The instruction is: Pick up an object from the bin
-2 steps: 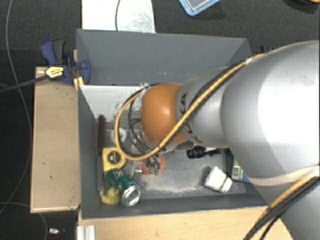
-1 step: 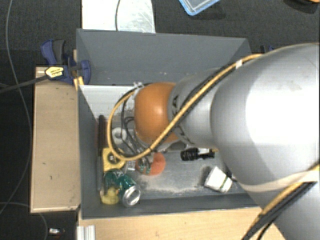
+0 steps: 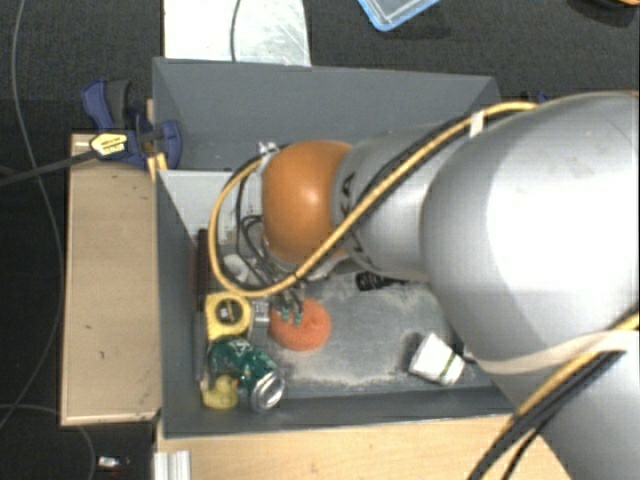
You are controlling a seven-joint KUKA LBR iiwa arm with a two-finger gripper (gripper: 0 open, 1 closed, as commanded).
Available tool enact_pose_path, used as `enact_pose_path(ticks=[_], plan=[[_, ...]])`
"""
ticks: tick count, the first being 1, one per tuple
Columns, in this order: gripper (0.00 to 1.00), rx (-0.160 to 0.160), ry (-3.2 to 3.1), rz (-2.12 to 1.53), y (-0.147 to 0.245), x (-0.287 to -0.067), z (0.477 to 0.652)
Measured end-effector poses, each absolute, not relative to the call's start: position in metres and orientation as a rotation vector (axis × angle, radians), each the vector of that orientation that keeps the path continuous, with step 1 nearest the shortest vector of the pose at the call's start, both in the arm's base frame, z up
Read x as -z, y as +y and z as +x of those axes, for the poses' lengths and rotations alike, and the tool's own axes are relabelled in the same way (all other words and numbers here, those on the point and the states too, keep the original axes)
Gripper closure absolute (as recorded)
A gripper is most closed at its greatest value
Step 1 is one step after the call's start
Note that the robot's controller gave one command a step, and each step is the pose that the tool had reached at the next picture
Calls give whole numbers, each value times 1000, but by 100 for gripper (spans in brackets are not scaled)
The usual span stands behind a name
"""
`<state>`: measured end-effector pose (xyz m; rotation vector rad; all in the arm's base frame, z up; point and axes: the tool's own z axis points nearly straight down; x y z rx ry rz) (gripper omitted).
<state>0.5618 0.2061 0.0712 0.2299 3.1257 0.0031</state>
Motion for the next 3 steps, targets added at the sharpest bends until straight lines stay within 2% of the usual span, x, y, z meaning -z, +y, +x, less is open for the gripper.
enact_pose_path(ticks=[1, 2, 3], plan=[[0, -9, 3104, 424, 158, -85, 578], [0, -3, 3058, 706, 167, -149, 571], [0, -9, 3095, 456, 131, -125, 543]])
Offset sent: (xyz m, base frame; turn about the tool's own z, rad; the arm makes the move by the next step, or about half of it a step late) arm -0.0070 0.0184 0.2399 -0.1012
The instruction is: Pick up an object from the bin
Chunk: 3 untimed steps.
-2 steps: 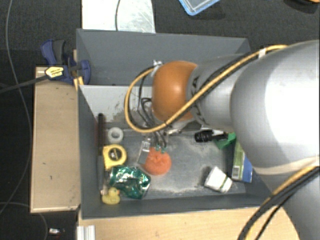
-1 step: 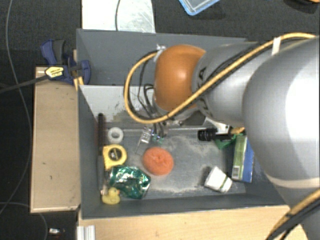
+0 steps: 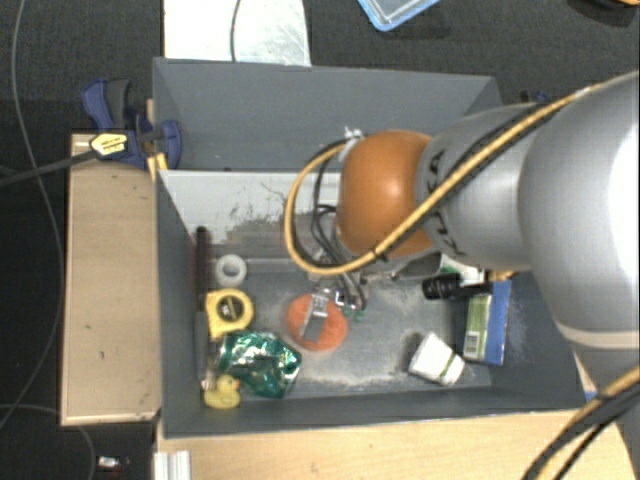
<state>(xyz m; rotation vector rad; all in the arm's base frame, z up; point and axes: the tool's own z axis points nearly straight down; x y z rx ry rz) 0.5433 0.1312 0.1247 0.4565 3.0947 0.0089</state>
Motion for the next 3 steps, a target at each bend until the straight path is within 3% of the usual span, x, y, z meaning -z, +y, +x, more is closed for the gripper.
enact_pose_path(ticks=[1, 2, 3], plan=[[0, 1, 3117, 373, 109, -96, 528], [100, 0, 3136, -4, 77, -71, 539], [100, 0, 3136, -2, 77, -71, 539]])
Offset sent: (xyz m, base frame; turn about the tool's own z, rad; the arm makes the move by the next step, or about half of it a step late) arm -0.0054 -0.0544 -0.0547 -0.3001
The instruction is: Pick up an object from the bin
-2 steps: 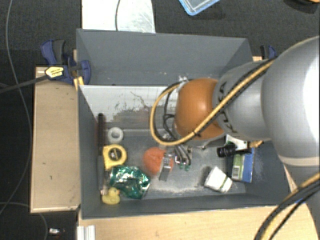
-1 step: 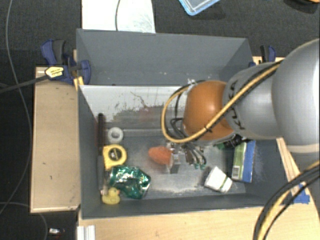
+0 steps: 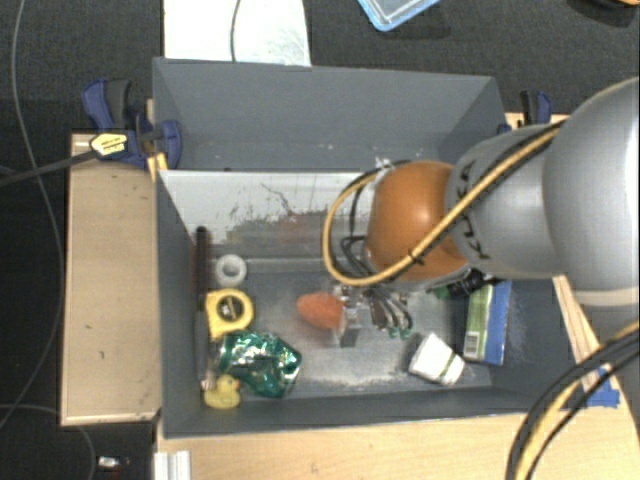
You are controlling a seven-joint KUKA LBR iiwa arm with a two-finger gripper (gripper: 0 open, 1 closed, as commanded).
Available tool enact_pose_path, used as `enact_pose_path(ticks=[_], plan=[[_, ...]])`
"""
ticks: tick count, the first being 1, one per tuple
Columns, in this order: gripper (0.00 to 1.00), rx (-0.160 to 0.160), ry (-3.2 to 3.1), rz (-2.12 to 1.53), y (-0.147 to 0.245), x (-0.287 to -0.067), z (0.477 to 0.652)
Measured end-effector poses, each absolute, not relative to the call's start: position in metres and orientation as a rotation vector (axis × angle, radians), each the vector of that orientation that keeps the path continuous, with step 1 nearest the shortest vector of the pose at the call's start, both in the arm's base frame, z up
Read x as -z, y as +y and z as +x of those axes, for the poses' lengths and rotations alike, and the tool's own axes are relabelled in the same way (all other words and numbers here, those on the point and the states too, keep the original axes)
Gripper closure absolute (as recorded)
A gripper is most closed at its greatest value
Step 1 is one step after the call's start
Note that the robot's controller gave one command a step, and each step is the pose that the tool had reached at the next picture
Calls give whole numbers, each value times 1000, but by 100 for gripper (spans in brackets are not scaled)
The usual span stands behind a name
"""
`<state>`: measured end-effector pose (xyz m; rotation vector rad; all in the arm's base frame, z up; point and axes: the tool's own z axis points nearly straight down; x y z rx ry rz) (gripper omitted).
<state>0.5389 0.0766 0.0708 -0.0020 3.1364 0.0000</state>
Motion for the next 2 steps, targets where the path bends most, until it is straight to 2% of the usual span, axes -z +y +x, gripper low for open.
enact_pose_path(ticks=[1, 2], plan=[[100, 1, 3142, -7, 77, -130, 532], [100, 2, 3142, -86, 72, -207, 537]])
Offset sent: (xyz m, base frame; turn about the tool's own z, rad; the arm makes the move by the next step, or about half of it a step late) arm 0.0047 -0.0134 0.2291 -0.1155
